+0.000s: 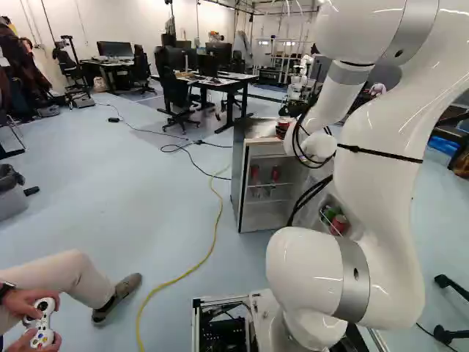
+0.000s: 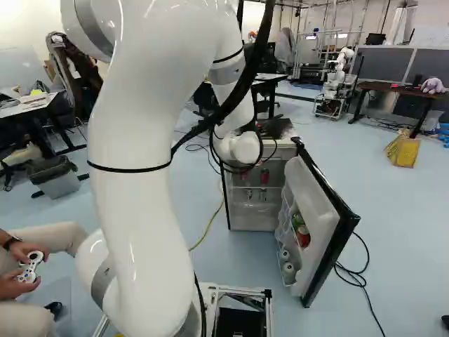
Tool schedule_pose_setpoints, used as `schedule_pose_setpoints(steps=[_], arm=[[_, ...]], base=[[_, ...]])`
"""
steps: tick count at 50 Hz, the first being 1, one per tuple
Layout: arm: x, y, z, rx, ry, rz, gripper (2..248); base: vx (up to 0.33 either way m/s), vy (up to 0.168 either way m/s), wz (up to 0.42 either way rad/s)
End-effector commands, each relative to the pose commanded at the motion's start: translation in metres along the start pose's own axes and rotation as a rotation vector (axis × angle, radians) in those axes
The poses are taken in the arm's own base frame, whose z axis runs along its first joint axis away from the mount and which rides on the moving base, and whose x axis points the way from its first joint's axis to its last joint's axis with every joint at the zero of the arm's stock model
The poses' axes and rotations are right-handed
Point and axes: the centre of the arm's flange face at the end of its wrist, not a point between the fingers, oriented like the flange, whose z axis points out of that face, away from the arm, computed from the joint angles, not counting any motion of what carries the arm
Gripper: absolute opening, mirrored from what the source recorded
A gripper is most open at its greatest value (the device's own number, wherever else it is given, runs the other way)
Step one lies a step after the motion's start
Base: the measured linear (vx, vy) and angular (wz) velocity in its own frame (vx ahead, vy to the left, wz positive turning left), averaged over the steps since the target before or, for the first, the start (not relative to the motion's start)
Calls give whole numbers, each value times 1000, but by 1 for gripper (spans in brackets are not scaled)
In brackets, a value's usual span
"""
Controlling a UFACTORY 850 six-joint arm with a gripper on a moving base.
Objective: Grab a drink from the fridge
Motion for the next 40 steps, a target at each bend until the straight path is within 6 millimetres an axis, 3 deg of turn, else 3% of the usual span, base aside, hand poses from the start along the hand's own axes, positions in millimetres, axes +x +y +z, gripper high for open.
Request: schedule_pose_setpoints(steps=[40], arm=[[0,13,53,-34,-6,17,95]], base=[[0,0,0]])
